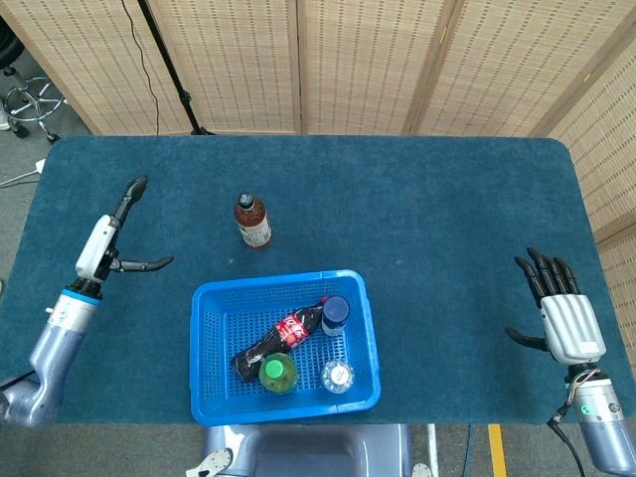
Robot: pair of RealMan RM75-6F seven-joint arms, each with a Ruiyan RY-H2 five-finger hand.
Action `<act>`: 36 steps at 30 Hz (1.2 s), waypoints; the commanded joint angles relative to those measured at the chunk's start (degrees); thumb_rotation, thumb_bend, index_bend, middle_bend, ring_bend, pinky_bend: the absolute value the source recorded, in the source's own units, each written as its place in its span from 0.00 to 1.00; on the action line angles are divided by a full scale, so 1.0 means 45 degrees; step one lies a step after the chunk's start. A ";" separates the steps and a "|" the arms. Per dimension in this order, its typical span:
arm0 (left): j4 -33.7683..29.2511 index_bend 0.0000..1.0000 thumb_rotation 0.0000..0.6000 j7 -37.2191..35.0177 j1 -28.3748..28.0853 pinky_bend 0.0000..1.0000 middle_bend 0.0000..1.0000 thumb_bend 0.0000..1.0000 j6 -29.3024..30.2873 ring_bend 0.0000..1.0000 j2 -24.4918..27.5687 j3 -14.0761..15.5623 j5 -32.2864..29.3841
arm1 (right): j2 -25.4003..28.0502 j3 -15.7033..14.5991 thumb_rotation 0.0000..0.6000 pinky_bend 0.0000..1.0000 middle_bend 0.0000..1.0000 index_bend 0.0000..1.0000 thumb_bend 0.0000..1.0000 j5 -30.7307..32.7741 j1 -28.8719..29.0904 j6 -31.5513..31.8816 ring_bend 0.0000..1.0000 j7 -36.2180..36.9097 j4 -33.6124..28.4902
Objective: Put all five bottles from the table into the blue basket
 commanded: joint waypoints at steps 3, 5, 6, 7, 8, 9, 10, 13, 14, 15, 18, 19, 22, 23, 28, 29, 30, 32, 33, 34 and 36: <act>0.2181 0.00 1.00 -0.0395 -0.0534 0.00 0.00 0.00 -0.1869 0.00 -0.1520 -0.0540 -0.0856 | -0.0037 -0.0021 1.00 0.00 0.00 0.00 0.00 0.0051 0.0072 -0.0207 0.00 0.0069 0.0039; 0.2587 0.00 1.00 -0.0562 -0.0788 0.00 0.00 0.00 -0.2340 0.00 -0.1797 -0.0637 -0.0872 | -0.0040 -0.0017 1.00 0.00 0.00 0.00 0.00 0.0055 0.0081 -0.0223 0.00 0.0067 0.0030; 0.2849 0.00 1.00 -0.0596 -0.0952 0.00 0.00 0.00 -0.2625 0.00 -0.1964 -0.0683 -0.0873 | -0.0040 -0.0014 1.00 0.00 0.00 0.00 0.00 0.0053 0.0078 -0.0215 0.00 0.0066 0.0021; 0.3189 0.00 1.00 -0.0600 -0.1179 0.00 0.00 0.00 -0.2998 0.00 -0.2183 -0.0753 -0.0887 | -0.0037 -0.0012 1.00 0.00 0.00 0.00 0.00 0.0050 0.0071 -0.0201 0.00 0.0067 0.0004; 0.3517 0.00 1.00 -0.0624 -0.1455 0.00 0.00 0.00 -0.3459 0.00 -0.2414 -0.0868 -0.0965 | -0.0029 -0.0011 1.00 0.00 0.00 0.00 0.00 0.0054 0.0064 -0.0193 0.00 0.0083 -0.0019; 0.3788 0.00 1.00 -0.0697 -0.1713 0.00 0.00 0.00 -0.3915 0.00 -0.2582 -0.1003 -0.1088 | -0.0020 -0.0010 1.00 0.00 0.00 0.00 0.00 0.0059 0.0062 -0.0199 0.00 0.0100 -0.0031; 0.4026 0.00 1.00 -0.0740 -0.1933 0.00 0.00 0.00 -0.4284 0.00 -0.2691 -0.1109 -0.1157 | -0.0010 -0.0007 1.00 0.00 0.00 0.00 0.00 0.0068 0.0061 -0.0204 0.00 0.0118 -0.0037; 0.4600 0.00 1.00 -0.0644 -0.2439 0.00 0.00 0.00 -0.4954 0.00 -0.2972 -0.1346 -0.1203 | 0.0013 -0.0001 1.00 0.00 0.00 0.00 0.00 0.0098 0.0059 -0.0231 0.00 0.0159 -0.0021; 0.4702 0.00 1.00 -0.0636 -0.2573 0.00 0.00 0.00 -0.5148 0.00 -0.3041 -0.1400 -0.1213 | 0.0017 0.0006 1.00 0.00 0.00 0.00 0.00 0.0108 0.0063 -0.0242 0.00 0.0175 -0.0016; 0.4805 0.00 1.00 -0.0614 -0.2701 0.00 0.00 0.00 -0.5341 0.00 -0.3109 -0.1442 -0.1218 | 0.0022 0.0013 1.00 0.00 0.00 0.00 0.00 0.0112 0.0069 -0.0249 0.00 0.0193 -0.0017; 0.5169 0.00 1.00 -0.0556 -0.3215 0.00 0.00 0.00 -0.6069 0.00 -0.3412 -0.1591 -0.1228 | 0.0033 0.0019 1.00 0.00 0.00 0.00 0.00 0.0086 0.0083 -0.0253 0.00 0.0207 -0.0004; 0.5245 0.00 1.00 -0.0560 -0.3331 0.00 0.00 0.00 -0.6211 0.00 -0.3487 -0.1634 -0.1224 | 0.0034 0.0017 1.00 0.00 0.00 0.00 0.00 0.0082 0.0082 -0.0253 0.00 0.0219 -0.0009; 0.5529 0.00 1.00 -0.0478 -0.3725 0.00 0.00 0.00 -0.6654 0.00 -0.3790 -0.1797 -0.1260 | 0.0044 0.0016 1.00 0.00 0.00 0.00 0.00 0.0088 0.0080 -0.0261 0.00 0.0230 -0.0010; 0.5587 0.00 1.00 -0.0461 -0.3782 0.00 0.00 0.00 -0.6736 0.00 -0.3842 -0.1826 -0.1284 | 0.0042 0.0018 1.00 0.00 0.00 0.00 0.00 0.0090 0.0081 -0.0263 0.00 0.0221 -0.0008; 0.6002 0.00 1.00 -0.0329 -0.4300 0.00 0.00 0.00 -0.7386 0.00 -0.4315 -0.1950 -0.1297 | 0.0026 0.0009 1.00 0.00 0.00 0.00 0.00 0.0097 0.0116 -0.0343 0.00 0.0231 0.0020; 0.6089 0.00 1.00 -0.0308 -0.4363 0.00 0.00 0.00 -0.7457 0.00 -0.4411 -0.1975 -0.1314 | 0.0024 0.0009 1.00 0.00 0.00 0.00 0.00 0.0104 0.0122 -0.0361 0.00 0.0248 0.0029; 0.6151 0.00 1.00 -0.0292 -0.4397 0.00 0.00 0.00 -0.7502 0.00 -0.4467 -0.1990 -0.1329 | 0.0025 0.0009 1.00 0.00 0.00 0.00 0.00 0.0107 0.0126 -0.0372 0.00 0.0259 0.0035; 0.6378 0.00 1.00 -0.0262 -0.4518 0.00 0.00 0.03 -0.7682 0.00 -0.4726 -0.2067 -0.1422 | 0.0034 0.0021 1.00 0.00 0.00 0.00 0.00 0.0154 0.0139 -0.0422 0.00 0.0302 0.0076; 0.6462 0.00 1.00 -0.0268 -0.4557 0.00 0.00 0.13 -0.7731 0.00 -0.4830 -0.2106 -0.1462 | 0.0037 0.0031 1.00 0.00 0.00 0.00 0.00 0.0177 0.0143 -0.0436 0.00 0.0324 0.0091; 0.6529 0.00 1.00 -0.0323 -0.4602 0.00 0.00 0.22 -0.7778 0.00 -0.4935 -0.2129 -0.1452 | 0.0040 0.0046 1.00 0.00 0.00 0.00 0.00 0.0204 0.0149 -0.0452 0.00 0.0353 0.0108; 0.6598 0.00 1.00 -0.0461 -0.4676 0.00 0.00 0.41 -0.7888 0.00 -0.5027 -0.2114 -0.1356 | 0.0046 0.0056 1.00 0.00 0.00 0.00 0.00 0.0221 0.0159 -0.0475 0.00 0.0393 0.0133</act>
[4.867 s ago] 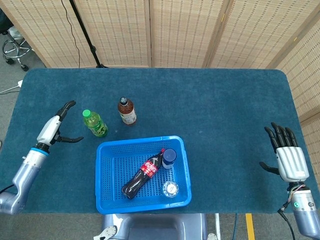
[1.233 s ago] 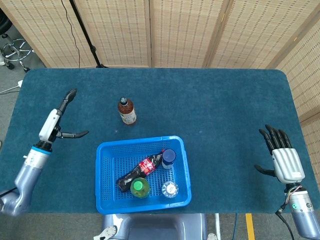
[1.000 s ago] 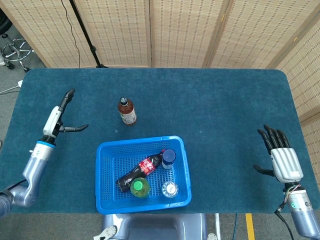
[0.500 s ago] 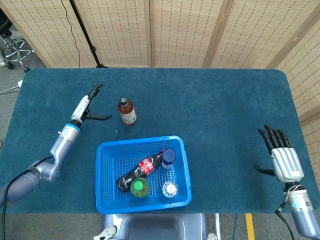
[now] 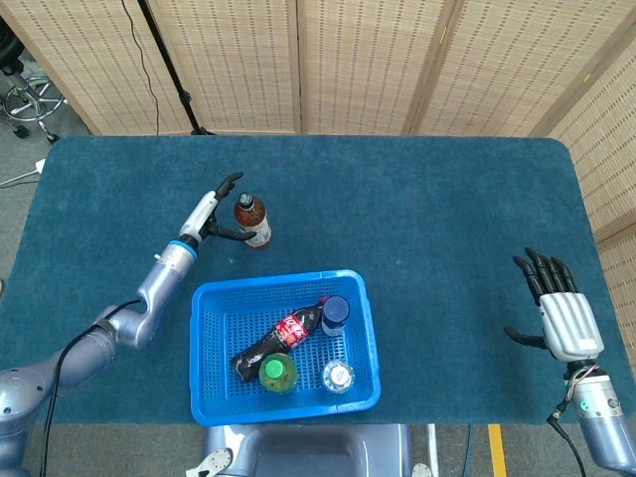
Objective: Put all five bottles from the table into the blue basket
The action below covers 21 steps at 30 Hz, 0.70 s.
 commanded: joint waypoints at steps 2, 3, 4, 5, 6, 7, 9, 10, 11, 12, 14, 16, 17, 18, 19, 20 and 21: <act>0.0212 0.00 1.00 -0.0309 -0.0162 0.00 0.00 0.51 -0.0120 0.00 -0.0261 -0.0038 0.0158 | 0.0005 0.0015 1.00 0.00 0.00 0.00 0.00 0.0032 0.0009 -0.0027 0.00 0.0053 0.0046; 0.0291 0.00 1.00 -0.0366 -0.0176 0.01 0.00 0.55 -0.0072 0.00 -0.0339 -0.0061 0.0179 | 0.0006 0.0015 1.00 0.00 0.00 0.00 0.00 0.0033 0.0005 -0.0022 0.00 0.0064 0.0049; 0.0399 0.04 1.00 -0.0374 -0.0189 0.04 0.00 0.58 -0.0012 0.00 -0.0424 -0.0082 0.0191 | 0.0008 0.0013 1.00 0.00 0.00 0.00 0.00 0.0032 0.0001 -0.0018 0.00 0.0073 0.0051; 0.0575 0.08 1.00 -0.0311 -0.0203 0.07 0.02 0.60 0.0094 0.00 -0.0564 -0.0124 0.0172 | 0.0014 0.0009 1.00 0.00 0.00 0.00 0.00 0.0028 -0.0006 -0.0010 0.00 0.0083 0.0056; 0.0653 0.18 1.00 -0.0276 -0.0210 0.13 0.06 0.61 0.0130 0.01 -0.0629 -0.0150 0.0147 | 0.0016 0.0008 1.00 0.00 0.00 0.00 0.00 0.0025 -0.0009 -0.0005 0.00 0.0086 0.0059; 0.0776 0.29 1.00 -0.0214 -0.0221 0.20 0.13 0.63 0.0193 0.04 -0.0753 -0.0241 0.0048 | 0.0023 0.0007 1.00 0.00 0.00 0.00 0.00 0.0026 -0.0019 0.0008 0.00 0.0094 0.0060; 0.0846 0.42 1.00 -0.0159 -0.0238 0.28 0.24 0.66 0.0333 0.13 -0.0885 -0.0426 -0.0109 | 0.0032 0.0013 1.00 0.00 0.00 0.00 0.00 0.0029 -0.0032 0.0034 0.00 0.0104 0.0050; 0.0855 0.47 1.00 -0.0122 -0.0241 0.31 0.29 0.67 0.0366 0.17 -0.0910 -0.0464 -0.0142 | 0.0036 0.0012 1.00 0.00 0.00 0.00 0.00 0.0025 -0.0035 0.0041 0.00 0.0105 0.0047; 0.0865 0.50 1.00 -0.0047 -0.0247 0.33 0.31 0.68 0.0394 0.19 -0.0933 -0.0508 -0.0185 | 0.0039 0.0011 1.00 0.00 0.00 0.00 0.00 0.0016 -0.0039 0.0051 0.00 0.0105 0.0042; 0.0863 0.52 1.00 0.0019 -0.0252 0.34 0.34 0.68 0.0404 0.21 -0.0942 -0.0557 -0.0238 | 0.0042 0.0008 1.00 0.00 0.00 0.00 0.00 0.0005 -0.0040 0.0058 0.00 0.0109 0.0033; 0.0753 0.55 1.00 0.0055 -0.0205 0.36 0.36 0.69 0.0500 0.24 -0.0924 -0.0687 -0.0356 | 0.0052 -0.0001 1.00 0.00 0.00 0.00 0.00 -0.0016 -0.0042 0.0063 0.00 0.0119 0.0021; 0.0388 0.56 1.00 -0.0039 0.0001 0.37 0.37 0.69 0.0895 0.25 -0.0732 -0.0811 -0.0362 | 0.0058 -0.0014 1.00 0.00 0.00 0.00 0.00 -0.0048 -0.0039 0.0062 0.00 0.0135 0.0016; 0.0076 0.56 1.00 -0.0137 0.0132 0.37 0.37 0.69 0.1106 0.25 -0.0531 -0.0823 -0.0270 | 0.0057 -0.0021 1.00 0.00 0.00 0.00 0.00 -0.0059 -0.0033 0.0050 0.00 0.0139 0.0021; -0.0097 0.56 1.00 -0.0190 0.0200 0.37 0.37 0.69 0.1198 0.25 -0.0419 -0.0810 -0.0209 | 0.0056 -0.0022 1.00 0.00 0.00 0.00 0.00 -0.0062 -0.0032 0.0049 0.00 0.0141 0.0022; -0.0479 0.56 1.00 -0.0313 0.0344 0.37 0.37 0.69 0.1464 0.25 -0.0162 -0.0809 -0.0065 | 0.0053 -0.0026 1.00 0.00 0.00 0.00 0.00 -0.0066 -0.0027 0.0038 0.00 0.0145 0.0021; -0.0847 0.56 1.00 -0.0425 0.0482 0.37 0.37 0.69 0.1741 0.25 0.0081 -0.0796 0.0095 | 0.0052 -0.0032 1.00 0.00 0.00 0.00 0.00 -0.0077 -0.0025 0.0036 0.00 0.0146 0.0020; -0.1109 0.56 1.00 -0.0497 0.0577 0.37 0.37 0.69 0.1939 0.25 0.0253 -0.0779 0.0217 | 0.0051 -0.0035 1.00 0.00 0.00 0.00 0.00 -0.0087 -0.0023 0.0036 0.00 0.0146 0.0020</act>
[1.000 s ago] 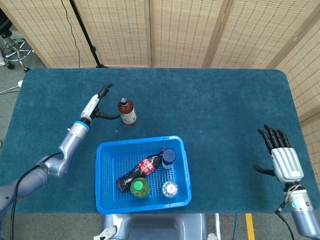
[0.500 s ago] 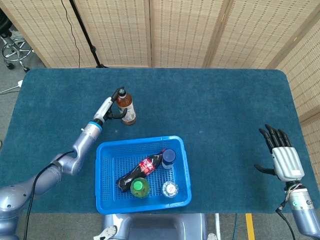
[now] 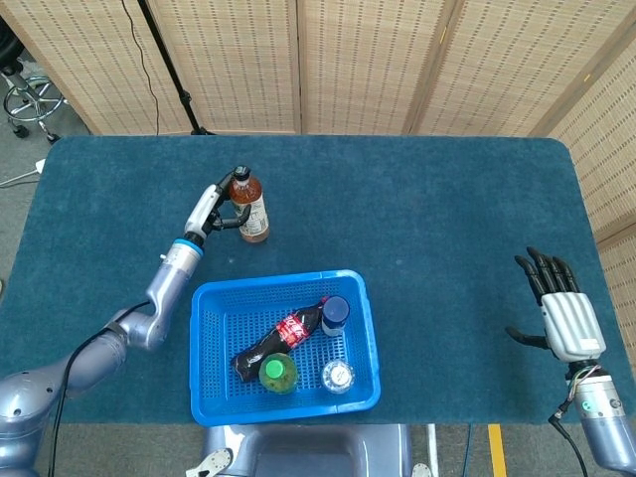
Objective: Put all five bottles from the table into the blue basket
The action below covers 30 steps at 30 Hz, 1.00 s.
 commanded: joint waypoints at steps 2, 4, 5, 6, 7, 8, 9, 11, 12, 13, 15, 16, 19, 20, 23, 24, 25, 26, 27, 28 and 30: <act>-0.2374 0.56 1.00 -0.0721 0.0903 0.37 0.37 0.69 0.1916 0.25 0.1585 0.0084 0.1159 | -0.0006 -0.0020 1.00 0.00 0.00 0.00 0.00 -0.0054 0.0004 0.0016 0.00 -0.0026 -0.0025; -0.3676 0.56 1.00 -0.0976 0.1352 0.37 0.37 0.69 0.2854 0.25 0.2427 0.0321 0.1905 | -0.0013 -0.0031 1.00 0.00 0.00 0.00 0.00 -0.0086 -0.0005 0.0049 0.00 -0.0080 -0.0061; -0.4001 0.56 1.00 -0.1018 0.1463 0.37 0.37 0.68 0.3035 0.25 0.2645 0.0397 0.2064 | -0.0014 -0.0033 1.00 0.00 0.00 0.00 0.00 -0.0091 -0.0007 0.0057 0.00 -0.0095 -0.0069; -0.4526 0.56 1.00 -0.1053 0.1628 0.37 0.37 0.68 0.3433 0.25 0.2990 0.0497 0.2384 | -0.0016 -0.0037 1.00 0.00 0.00 0.00 0.00 -0.0105 -0.0013 0.0075 0.00 -0.0121 -0.0086; -0.5243 0.56 1.00 -0.1107 0.1847 0.37 0.37 0.68 0.3944 0.25 0.3462 0.0646 0.2819 | -0.0017 -0.0043 1.00 0.00 0.00 0.00 0.00 -0.0124 -0.0019 0.0098 0.00 -0.0163 -0.0114; -0.6128 0.56 1.00 -0.1157 0.2096 0.37 0.37 0.68 0.4577 0.25 0.4063 0.0876 0.3465 | -0.0021 -0.0049 1.00 0.00 0.00 0.00 0.00 -0.0151 -0.0026 0.0130 0.00 -0.0209 -0.0154; -0.6629 0.56 1.00 -0.1204 0.2228 0.37 0.37 0.68 0.4821 0.25 0.4442 0.1039 0.3775 | -0.0022 -0.0051 1.00 0.00 0.00 0.00 0.00 -0.0155 -0.0032 0.0143 0.00 -0.0239 -0.0176; -0.7574 0.55 1.00 -0.1223 0.2412 0.37 0.37 0.67 0.5263 0.25 0.5167 0.1400 0.4497 | -0.0022 -0.0058 1.00 0.00 0.00 0.00 0.00 -0.0165 -0.0045 0.0168 0.00 -0.0289 -0.0213; -0.8149 0.55 1.00 -0.1289 0.2458 0.37 0.37 0.67 0.5414 0.25 0.5707 0.1653 0.4983 | -0.0019 -0.0061 1.00 0.00 0.00 0.00 0.00 -0.0178 -0.0053 0.0188 0.00 -0.0306 -0.0243; -0.8553 0.55 1.00 -0.1369 0.2475 0.37 0.37 0.67 0.5499 0.25 0.6066 0.1907 0.5400 | -0.0013 -0.0060 1.00 0.00 0.00 0.00 0.00 -0.0185 -0.0057 0.0203 0.00 -0.0314 -0.0263; -0.9060 0.55 1.00 -0.1588 0.2439 0.37 0.37 0.66 0.5551 0.25 0.6542 0.2333 0.6031 | -0.0008 -0.0059 1.00 0.00 0.00 0.00 0.00 -0.0199 -0.0066 0.0230 0.00 -0.0333 -0.0282; -0.9313 0.55 1.00 -0.1802 0.2373 0.37 0.37 0.66 0.5551 0.25 0.6807 0.2619 0.6452 | -0.0008 -0.0055 1.00 0.00 0.00 0.00 0.00 -0.0204 -0.0071 0.0251 0.00 -0.0346 -0.0290; -0.9672 0.55 1.00 -0.1911 0.2153 0.37 0.37 0.65 0.5617 0.24 0.7202 0.3275 0.7426 | -0.0006 -0.0063 1.00 0.00 0.00 0.00 0.00 -0.0219 -0.0079 0.0264 0.00 -0.0362 -0.0312; -0.9827 0.55 1.00 -0.1492 0.2104 0.37 0.37 0.65 0.5535 0.24 0.7122 0.3592 0.7750 | 0.0004 -0.0066 1.00 0.00 0.00 0.00 0.00 -0.0205 -0.0087 0.0258 0.00 -0.0352 -0.0312; -0.9985 0.55 1.00 -0.0518 0.2089 0.37 0.37 0.65 0.5250 0.24 0.6903 0.3895 0.7640 | 0.0027 -0.0053 1.00 0.00 0.00 0.00 0.00 -0.0192 -0.0099 0.0279 0.00 -0.0326 -0.0329; -1.0034 0.55 1.00 -0.0145 0.2098 0.37 0.37 0.65 0.5105 0.24 0.6780 0.4024 0.7529 | 0.0040 -0.0044 1.00 0.00 0.00 0.00 0.00 -0.0199 -0.0108 0.0308 0.00 -0.0296 -0.0341; -1.0042 0.55 1.00 0.0136 0.2135 0.37 0.37 0.65 0.5070 0.24 0.6657 0.4071 0.7399 | 0.0049 -0.0043 1.00 0.00 0.00 0.00 0.00 -0.0205 -0.0115 0.0323 0.00 -0.0280 -0.0340; -1.0020 0.55 1.00 0.0469 0.2186 0.37 0.37 0.65 0.5051 0.24 0.6518 0.4092 0.7244 | 0.0056 -0.0045 1.00 0.00 0.00 0.00 0.00 -0.0206 -0.0120 0.0326 0.00 -0.0272 -0.0335; -0.9980 0.55 1.00 0.0920 0.2252 0.37 0.37 0.65 0.5011 0.24 0.6332 0.4121 0.7035 | 0.0061 -0.0049 1.00 0.00 0.00 0.00 0.00 -0.0202 -0.0121 0.0315 0.00 -0.0257 -0.0330; -0.9947 0.55 1.00 0.1248 0.2301 0.37 0.37 0.65 0.4978 0.24 0.6170 0.4121 0.6848 | 0.0066 -0.0052 1.00 0.00 0.00 0.00 0.00 -0.0200 -0.0118 0.0300 0.00 -0.0240 -0.0327; -0.9837 0.54 1.00 0.1885 0.2362 0.37 0.37 0.65 0.4800 0.23 0.5826 0.4114 0.6381 | 0.0075 -0.0060 1.00 0.00 0.00 0.00 0.00 -0.0210 -0.0104 0.0266 0.00 -0.0200 -0.0318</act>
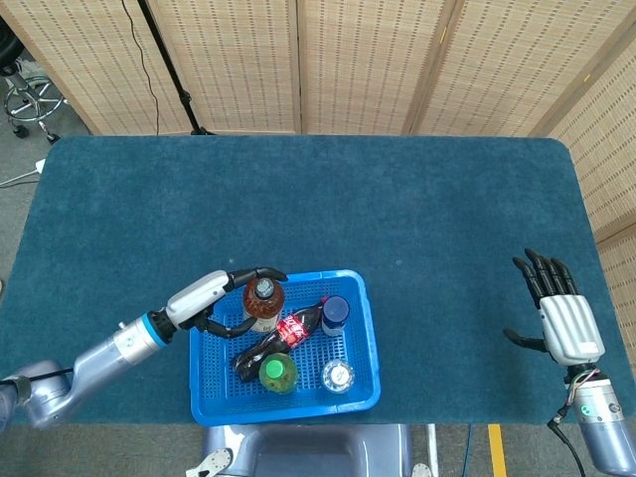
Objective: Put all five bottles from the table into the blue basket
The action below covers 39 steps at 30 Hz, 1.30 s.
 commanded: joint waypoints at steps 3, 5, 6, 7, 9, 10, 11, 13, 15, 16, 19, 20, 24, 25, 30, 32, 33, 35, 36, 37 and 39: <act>0.0075 0.42 1.00 0.1563 0.0078 0.28 0.25 0.57 -0.0582 0.12 -0.0762 0.0242 -0.0977 | 0.0019 -0.0007 1.00 0.00 0.00 0.00 0.00 -0.0030 0.0012 -0.0012 0.00 0.0036 0.0004; 0.0032 0.19 1.00 0.1849 -0.0161 0.11 0.08 0.48 -0.1077 0.02 -0.0620 0.0543 -0.0758 | 0.0024 -0.0004 1.00 0.00 0.00 0.00 0.00 -0.0025 0.0005 -0.0003 0.00 0.0052 -0.0004; -0.0011 0.08 1.00 0.1868 -0.0253 0.03 0.01 0.43 -0.1210 0.00 -0.0541 0.0621 -0.0677 | 0.0028 -0.0001 1.00 0.00 0.00 0.00 0.00 -0.0020 0.0004 -0.0002 0.00 0.0052 -0.0008; -0.0079 0.02 1.00 0.1830 -0.0328 0.00 0.00 0.38 -0.1283 0.00 -0.0452 0.0671 -0.0657 | 0.0032 0.0001 1.00 0.00 0.00 0.00 0.00 -0.0015 0.0002 -0.0001 0.00 0.0052 -0.0015; -0.0172 0.00 1.00 0.1742 -0.0421 0.00 0.00 0.29 -0.1333 0.00 -0.0291 0.0784 -0.0606 | 0.0037 0.0008 1.00 0.00 0.00 0.00 0.00 -0.0014 -0.0006 0.0019 0.00 0.0052 -0.0028; -0.0213 0.00 1.00 0.1741 -0.0419 0.00 0.00 0.25 -0.1277 0.00 -0.0213 0.0798 -0.0630 | 0.0040 0.0009 1.00 0.00 0.00 0.00 0.00 -0.0019 -0.0010 0.0030 0.00 0.0045 -0.0031; -0.0256 0.00 1.00 0.1746 -0.0385 0.00 0.00 0.22 -0.1146 0.00 -0.0154 0.0789 -0.0663 | 0.0043 0.0009 1.00 0.00 0.00 0.00 0.00 -0.0023 -0.0014 0.0038 0.00 0.0043 -0.0036; -0.0381 0.00 1.00 0.1719 -0.0177 0.00 0.00 0.16 -0.0552 0.00 0.0021 0.0705 -0.0720 | 0.0048 0.0004 1.00 0.00 0.00 0.00 0.00 -0.0036 -0.0020 0.0049 0.00 0.0065 -0.0052; -0.0515 0.00 1.00 0.1625 0.0011 0.00 0.00 0.14 0.0015 0.00 0.0279 0.0683 -0.0663 | 0.0051 -0.0005 1.00 0.00 0.00 0.00 0.00 -0.0065 -0.0016 0.0052 0.00 0.0070 -0.0062; -0.0555 0.00 1.00 0.1607 0.0086 0.00 0.00 0.14 0.0223 0.00 0.0374 0.0666 -0.0651 | 0.0054 -0.0008 1.00 0.00 0.00 0.00 0.00 -0.0077 -0.0016 0.0055 0.00 0.0076 -0.0069; -0.0813 0.00 1.00 0.1756 0.0470 0.00 0.00 0.14 0.1102 0.00 0.0937 0.0600 -0.0652 | 0.0059 -0.0033 1.00 0.00 0.00 0.00 0.00 -0.0141 -0.0019 0.0075 0.00 0.0072 -0.0102; -0.0893 0.00 1.00 0.1854 0.0571 0.00 0.00 0.14 0.1290 0.00 0.1087 0.0582 -0.0672 | 0.0061 -0.0040 1.00 0.00 0.00 0.00 0.00 -0.0159 -0.0021 0.0082 0.00 0.0069 -0.0114; -0.1404 0.00 1.00 0.3382 0.1393 0.00 0.00 0.14 0.2247 0.00 0.2033 0.0464 -0.1196 | 0.0071 -0.0082 1.00 0.00 0.00 0.00 0.00 -0.0294 -0.0038 0.0164 0.00 0.0002 -0.0179; -0.1543 0.00 1.00 0.3854 0.1582 0.00 0.00 0.14 0.2350 0.00 0.2228 0.0469 -0.1377 | 0.0074 -0.0090 1.00 0.00 0.00 0.00 0.00 -0.0323 -0.0046 0.0192 0.00 -0.0018 -0.0190; -0.2486 0.00 1.00 0.7681 0.2950 0.00 0.00 0.14 0.2817 0.00 0.3265 0.0683 -0.2969 | 0.0059 -0.0130 1.00 0.00 0.00 0.00 0.00 -0.0545 -0.0109 0.0436 0.00 -0.0243 -0.0232; -0.2821 0.00 1.00 0.8974 0.3451 0.00 0.00 0.14 0.3052 0.00 0.3447 0.0800 -0.3511 | 0.0045 -0.0144 1.00 0.00 0.00 0.00 0.00 -0.0616 -0.0134 0.0522 0.00 -0.0335 -0.0237; -0.2952 0.00 1.00 0.9666 0.3805 0.00 0.00 0.14 0.3228 0.00 0.3524 0.0909 -0.3879 | 0.0029 -0.0145 1.00 0.00 0.00 0.00 0.00 -0.0655 -0.0151 0.0586 0.00 -0.0440 -0.0219; -0.3112 0.00 1.00 1.0516 0.4409 0.00 0.00 0.14 0.3550 0.00 0.3592 0.1118 -0.4445 | -0.0022 -0.0129 1.00 0.00 0.00 0.00 0.00 -0.0673 -0.0180 0.0686 0.00 -0.0691 -0.0166; -0.3176 0.00 1.00 1.0969 0.4786 0.00 0.00 0.14 0.3758 0.00 0.3607 0.1257 -0.4785 | -0.0068 -0.0110 1.00 0.00 0.00 0.00 0.00 -0.0671 -0.0204 0.0760 0.00 -0.0873 -0.0131; -0.3204 0.00 1.00 1.1236 0.5027 0.00 0.00 0.14 0.3906 0.00 0.3593 0.1337 -0.4984 | -0.0102 -0.0096 1.00 0.00 0.00 0.00 0.00 -0.0662 -0.0222 0.0813 0.00 -0.1002 -0.0111; -0.3228 0.00 1.00 1.1794 0.5557 0.00 0.00 0.14 0.4286 0.00 0.3486 0.1484 -0.5347 | -0.0180 -0.0056 1.00 0.00 0.00 0.00 0.00 -0.0619 -0.0269 0.0930 0.00 -0.1376 -0.0082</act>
